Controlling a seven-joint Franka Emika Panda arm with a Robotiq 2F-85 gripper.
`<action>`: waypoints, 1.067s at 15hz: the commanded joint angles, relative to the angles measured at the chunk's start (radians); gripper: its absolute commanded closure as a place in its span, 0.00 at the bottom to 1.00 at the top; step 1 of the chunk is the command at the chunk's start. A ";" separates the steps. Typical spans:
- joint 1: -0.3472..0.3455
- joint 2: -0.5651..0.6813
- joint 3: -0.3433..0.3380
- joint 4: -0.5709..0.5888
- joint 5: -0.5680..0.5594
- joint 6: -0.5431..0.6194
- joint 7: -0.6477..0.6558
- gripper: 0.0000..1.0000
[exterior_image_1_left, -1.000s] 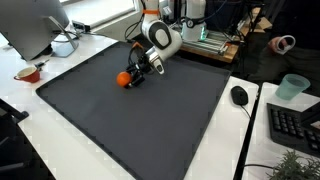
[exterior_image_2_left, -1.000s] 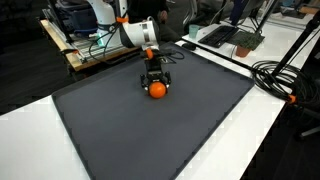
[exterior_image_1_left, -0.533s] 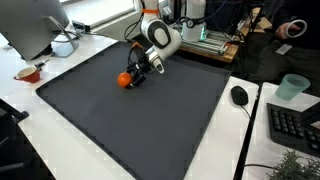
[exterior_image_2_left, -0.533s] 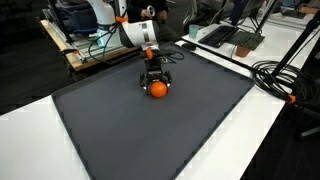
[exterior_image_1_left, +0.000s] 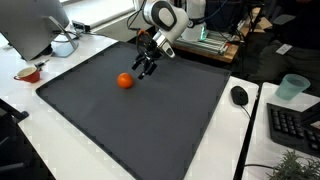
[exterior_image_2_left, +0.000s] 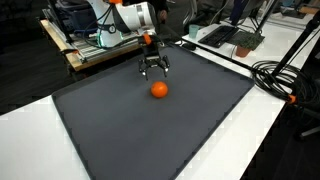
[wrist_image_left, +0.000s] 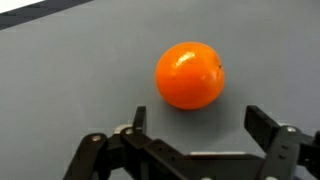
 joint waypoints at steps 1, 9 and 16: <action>0.003 -0.250 0.022 -0.172 0.003 0.168 -0.051 0.00; 0.198 -0.690 0.072 -0.344 0.001 0.437 0.186 0.00; 0.260 -0.737 0.055 -0.292 0.013 0.441 0.165 0.00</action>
